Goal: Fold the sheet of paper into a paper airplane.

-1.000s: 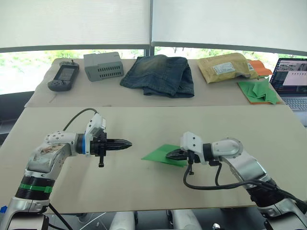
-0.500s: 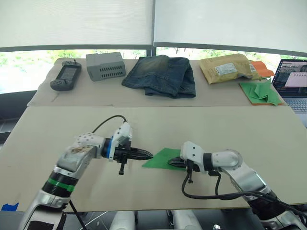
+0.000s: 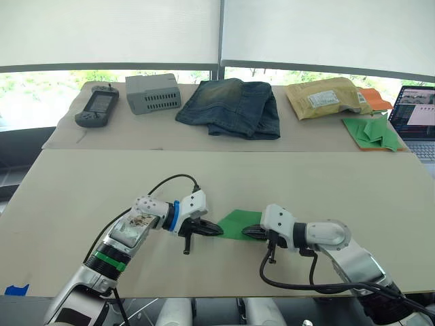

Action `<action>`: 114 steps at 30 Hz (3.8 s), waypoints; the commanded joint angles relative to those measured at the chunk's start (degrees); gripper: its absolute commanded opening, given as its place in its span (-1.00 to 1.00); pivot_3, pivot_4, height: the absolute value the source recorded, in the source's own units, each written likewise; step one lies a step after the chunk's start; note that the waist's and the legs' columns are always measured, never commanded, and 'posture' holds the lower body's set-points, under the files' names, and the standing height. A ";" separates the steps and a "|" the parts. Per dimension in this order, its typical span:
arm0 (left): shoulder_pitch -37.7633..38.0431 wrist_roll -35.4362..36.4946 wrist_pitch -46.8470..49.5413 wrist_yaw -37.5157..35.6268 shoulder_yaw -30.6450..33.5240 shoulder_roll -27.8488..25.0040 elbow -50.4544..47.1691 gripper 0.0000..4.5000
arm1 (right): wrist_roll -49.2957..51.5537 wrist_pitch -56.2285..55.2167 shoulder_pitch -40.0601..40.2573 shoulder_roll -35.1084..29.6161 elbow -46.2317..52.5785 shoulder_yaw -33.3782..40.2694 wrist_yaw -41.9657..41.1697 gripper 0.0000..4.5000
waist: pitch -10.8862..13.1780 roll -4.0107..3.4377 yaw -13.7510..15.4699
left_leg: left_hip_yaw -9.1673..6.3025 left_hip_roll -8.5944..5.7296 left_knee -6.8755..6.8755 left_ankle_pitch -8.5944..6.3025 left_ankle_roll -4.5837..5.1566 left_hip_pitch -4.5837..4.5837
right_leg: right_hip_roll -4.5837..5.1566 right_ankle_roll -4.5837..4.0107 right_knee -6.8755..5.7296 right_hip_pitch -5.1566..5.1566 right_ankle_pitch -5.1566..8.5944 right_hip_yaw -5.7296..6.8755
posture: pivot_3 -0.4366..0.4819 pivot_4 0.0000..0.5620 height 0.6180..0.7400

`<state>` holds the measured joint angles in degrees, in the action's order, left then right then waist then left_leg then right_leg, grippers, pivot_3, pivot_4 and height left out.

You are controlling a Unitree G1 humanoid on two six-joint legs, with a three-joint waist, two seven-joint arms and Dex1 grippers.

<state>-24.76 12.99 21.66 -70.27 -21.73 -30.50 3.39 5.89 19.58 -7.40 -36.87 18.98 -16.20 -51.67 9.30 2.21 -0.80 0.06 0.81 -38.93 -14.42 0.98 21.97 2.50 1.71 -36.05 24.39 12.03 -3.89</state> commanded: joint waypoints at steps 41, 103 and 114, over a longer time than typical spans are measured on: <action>1.10 -3.81 -2.65 3.56 -0.54 0.84 1.51 -1.00 | 32.55 36.42 -6.68 5.44 -8.43 20.92 2.12 -0.80 | -0.03 -0.06 -0.07 | -0.01 0.00 0.03 0.00 0.00 0.01 | 0.01 0.07 0.06 -0.08 -0.03 -0.02 | -0.05 -0.47 0.81; -4.84 2.13 -0.16 -0.10 0.91 6.45 4.62 -1.00 | -32.47 -62.18 7.79 -9.30 -20.63 0.42 19.05 -0.99 | -0.40 0.76 -0.06 | 0.06 0.01 0.11 0.00 0.00 -0.53 | -0.02 -0.09 0.05 -0.44 0.08 -0.11 | -0.05 -0.47 0.81; -5.19 -3.94 -4.90 0.88 -2.50 8.94 10.13 -1.00 | -32.15 -61.17 8.74 -10.21 -16.38 1.30 18.71 -0.99 | -0.41 0.71 0.33 | 0.01 -0.05 0.09 0.00 0.01 -0.28 | 0.01 -0.04 0.10 -0.30 0.07 -0.09 | -0.05 -0.47 0.81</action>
<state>-29.21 10.33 17.35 -69.82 -23.21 -22.09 12.74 -24.65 -41.63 0.44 -46.02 2.57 -14.22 -31.80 8.89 2.92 -0.47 0.07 0.75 -38.85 -14.42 0.98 21.68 2.52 1.68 -35.94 24.08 12.10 -3.97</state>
